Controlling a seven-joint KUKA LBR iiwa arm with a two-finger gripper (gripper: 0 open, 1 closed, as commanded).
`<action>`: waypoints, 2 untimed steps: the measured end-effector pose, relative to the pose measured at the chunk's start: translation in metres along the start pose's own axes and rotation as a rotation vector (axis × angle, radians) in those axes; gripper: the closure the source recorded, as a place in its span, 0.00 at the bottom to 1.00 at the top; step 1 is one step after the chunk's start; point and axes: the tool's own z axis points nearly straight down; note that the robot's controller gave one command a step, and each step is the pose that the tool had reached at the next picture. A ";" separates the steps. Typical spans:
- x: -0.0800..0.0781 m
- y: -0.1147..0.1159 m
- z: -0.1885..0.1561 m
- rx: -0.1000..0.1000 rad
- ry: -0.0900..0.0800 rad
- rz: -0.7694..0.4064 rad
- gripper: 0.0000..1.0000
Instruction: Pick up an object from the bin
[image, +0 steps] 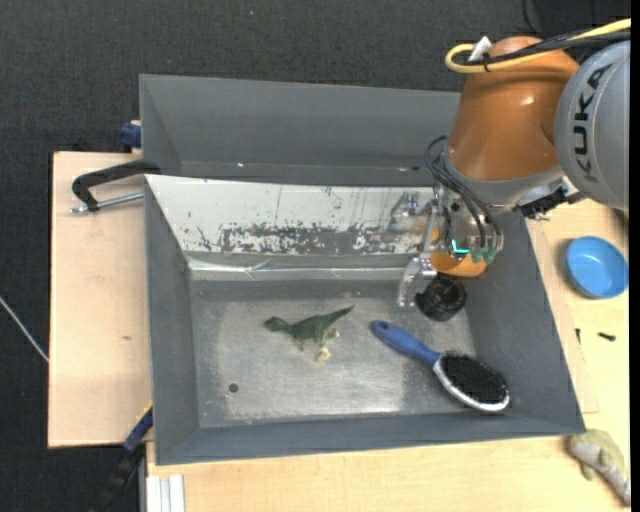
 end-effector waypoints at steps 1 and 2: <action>0.042 0.005 0.147 -0.002 -0.014 0.111 0.00; 0.005 0.137 0.137 -0.004 -0.013 -0.128 0.00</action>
Offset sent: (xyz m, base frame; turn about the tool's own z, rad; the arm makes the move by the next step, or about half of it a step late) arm -0.0456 0.0042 -0.1487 0.1092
